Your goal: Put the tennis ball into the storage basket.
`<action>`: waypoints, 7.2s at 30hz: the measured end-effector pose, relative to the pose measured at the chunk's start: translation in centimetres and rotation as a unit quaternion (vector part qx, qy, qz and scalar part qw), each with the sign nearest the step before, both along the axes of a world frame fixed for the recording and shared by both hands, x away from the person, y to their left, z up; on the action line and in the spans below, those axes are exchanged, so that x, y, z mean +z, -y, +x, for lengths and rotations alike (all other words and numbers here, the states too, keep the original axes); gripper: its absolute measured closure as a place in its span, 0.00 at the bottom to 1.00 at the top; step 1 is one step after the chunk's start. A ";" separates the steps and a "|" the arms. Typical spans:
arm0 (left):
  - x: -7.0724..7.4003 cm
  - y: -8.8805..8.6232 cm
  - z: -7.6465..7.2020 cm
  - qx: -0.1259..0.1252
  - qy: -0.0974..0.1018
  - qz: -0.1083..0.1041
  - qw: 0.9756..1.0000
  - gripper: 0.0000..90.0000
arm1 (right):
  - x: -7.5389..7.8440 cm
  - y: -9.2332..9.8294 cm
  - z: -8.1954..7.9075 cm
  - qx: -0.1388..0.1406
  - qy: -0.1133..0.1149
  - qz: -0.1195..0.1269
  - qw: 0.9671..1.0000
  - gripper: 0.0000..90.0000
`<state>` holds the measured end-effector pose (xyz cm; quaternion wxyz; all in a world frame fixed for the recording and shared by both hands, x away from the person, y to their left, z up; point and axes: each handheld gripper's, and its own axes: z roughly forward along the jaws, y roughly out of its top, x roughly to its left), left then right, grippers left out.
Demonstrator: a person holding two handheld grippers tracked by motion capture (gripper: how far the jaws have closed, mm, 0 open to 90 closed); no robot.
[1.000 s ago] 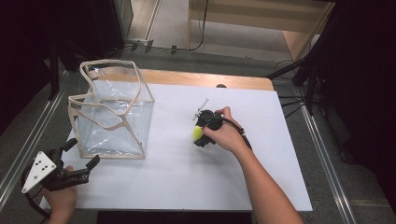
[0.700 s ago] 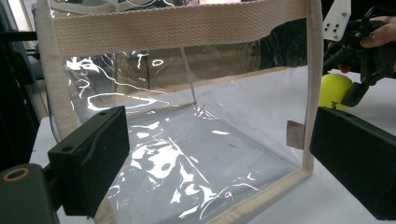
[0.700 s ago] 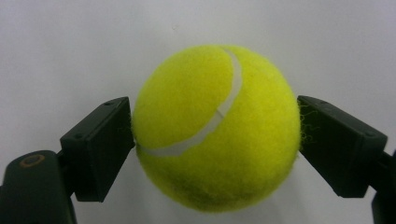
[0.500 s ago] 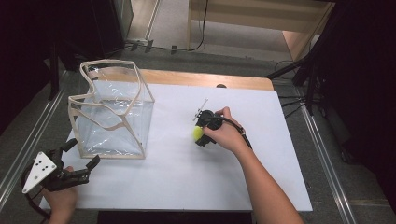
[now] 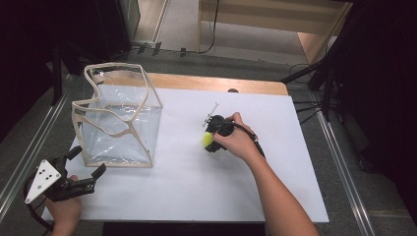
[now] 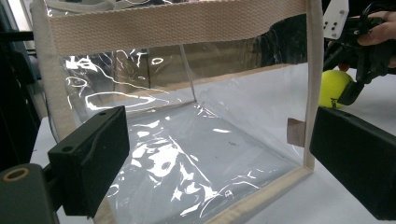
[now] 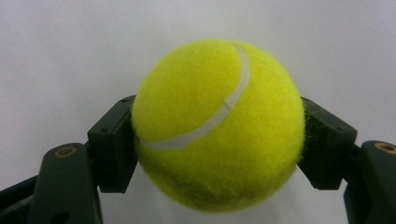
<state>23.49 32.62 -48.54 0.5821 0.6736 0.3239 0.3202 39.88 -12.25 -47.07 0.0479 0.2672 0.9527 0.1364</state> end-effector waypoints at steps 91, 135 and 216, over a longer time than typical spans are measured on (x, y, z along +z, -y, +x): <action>0.1 -0.2 0.1 -0.007 -0.001 -0.006 1.000 0.06 | 8.2 -11.7 0.2 0.116 0.030 0.069 0.990 0.27; 0.1 -0.4 0.1 -0.006 0.000 -0.022 1.000 0.06 | 17.4 -12.1 -0.1 0.113 0.045 0.078 0.989 0.27; 0.1 -0.4 0.2 -0.009 -0.002 -0.023 1.000 0.06 | 16.7 -20.3 3.1 0.152 0.044 0.064 0.985 0.26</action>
